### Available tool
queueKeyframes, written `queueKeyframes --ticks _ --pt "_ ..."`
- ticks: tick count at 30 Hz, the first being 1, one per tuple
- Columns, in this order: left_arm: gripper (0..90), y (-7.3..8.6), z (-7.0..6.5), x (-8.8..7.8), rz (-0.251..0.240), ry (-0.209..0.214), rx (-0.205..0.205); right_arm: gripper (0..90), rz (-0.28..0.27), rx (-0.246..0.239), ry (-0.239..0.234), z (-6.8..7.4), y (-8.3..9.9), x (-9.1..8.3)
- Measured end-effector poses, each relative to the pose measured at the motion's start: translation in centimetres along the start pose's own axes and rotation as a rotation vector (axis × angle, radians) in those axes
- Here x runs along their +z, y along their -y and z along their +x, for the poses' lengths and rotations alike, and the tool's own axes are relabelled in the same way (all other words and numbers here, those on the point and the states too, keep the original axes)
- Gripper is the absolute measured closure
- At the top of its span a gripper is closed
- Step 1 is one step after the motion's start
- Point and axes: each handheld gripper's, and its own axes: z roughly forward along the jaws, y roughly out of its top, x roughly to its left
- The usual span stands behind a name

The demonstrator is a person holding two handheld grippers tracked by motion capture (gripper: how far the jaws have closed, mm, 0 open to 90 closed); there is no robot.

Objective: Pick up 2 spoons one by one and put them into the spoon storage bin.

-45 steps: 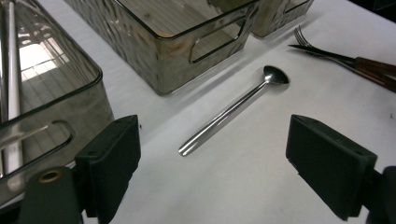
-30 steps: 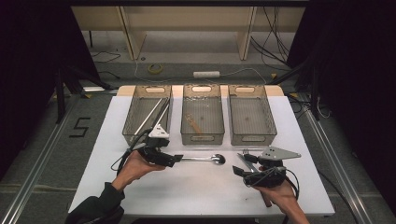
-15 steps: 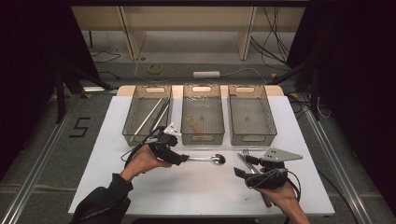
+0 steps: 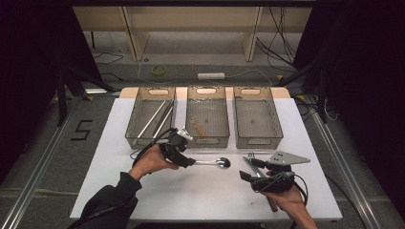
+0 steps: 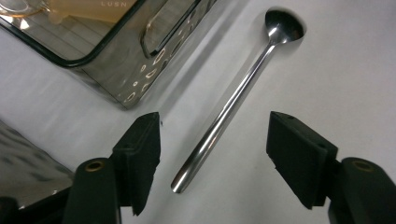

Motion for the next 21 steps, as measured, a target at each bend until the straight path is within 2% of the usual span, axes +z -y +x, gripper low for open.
queueKeyframes --ticks 3,10,16,21 --pt "38.7 -0.1 0.1 0.3 0.016 0.007 0.001 32.3 0.000 0.001 -0.002 0.0 0.0 0.0" --pt "44.5 -0.4 0.1 1.2 0.047 0.007 0.032 32.2 0.001 0.002 -0.007 0.0 0.0 0.1" --pt "50.8 -0.7 -0.4 2.5 0.086 0.023 0.085 32.2 0.002 0.004 -0.009 0.0 0.0 0.1" --pt "57.7 -0.6 -0.5 3.2 0.098 0.030 0.099 32.3 0.005 0.003 -0.007 -0.1 0.1 0.1"
